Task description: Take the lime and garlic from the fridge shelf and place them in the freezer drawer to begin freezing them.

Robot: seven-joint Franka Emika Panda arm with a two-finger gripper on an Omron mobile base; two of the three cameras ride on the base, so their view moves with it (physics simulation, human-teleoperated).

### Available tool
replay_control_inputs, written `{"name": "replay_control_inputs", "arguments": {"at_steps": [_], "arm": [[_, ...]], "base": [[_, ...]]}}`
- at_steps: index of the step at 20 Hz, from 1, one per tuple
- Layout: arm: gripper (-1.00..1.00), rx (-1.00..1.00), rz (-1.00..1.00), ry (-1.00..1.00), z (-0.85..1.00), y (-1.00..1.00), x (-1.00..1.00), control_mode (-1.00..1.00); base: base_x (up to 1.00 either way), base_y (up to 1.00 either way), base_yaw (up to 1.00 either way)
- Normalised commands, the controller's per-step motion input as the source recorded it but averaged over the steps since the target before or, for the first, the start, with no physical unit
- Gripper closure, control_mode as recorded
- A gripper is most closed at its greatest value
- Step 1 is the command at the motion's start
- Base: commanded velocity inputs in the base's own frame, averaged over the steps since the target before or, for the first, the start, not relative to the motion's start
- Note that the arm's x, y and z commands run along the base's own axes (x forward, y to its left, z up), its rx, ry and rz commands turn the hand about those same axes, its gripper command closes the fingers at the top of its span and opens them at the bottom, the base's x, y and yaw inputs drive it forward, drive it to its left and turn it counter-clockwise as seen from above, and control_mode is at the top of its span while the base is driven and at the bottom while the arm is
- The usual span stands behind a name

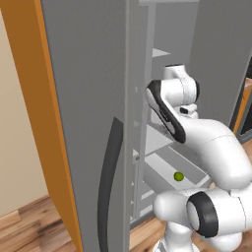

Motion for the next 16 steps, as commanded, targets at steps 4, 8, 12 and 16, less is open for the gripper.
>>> {"name": "replay_control_inputs", "arguments": {"at_steps": [4,8,12,16], "arm": [[1.0,0.04,-0.23,0.17,-0.53,-1.0,0.26,-1.0],[1.0,0.0,-0.18,0.16,-0.73,-0.85,0.31,-1.0],[1.0,0.0,-0.16,0.06,-0.98,-0.64,0.19,-1.0],[1.0,-0.07,-0.06,0.0,-0.79,-0.31,0.41,-1.0]], "base": [[0.0,0.0,0.0],[0.0,0.0,0.0],[0.0,0.0,0.0],[0.0,0.0,0.0]]}}
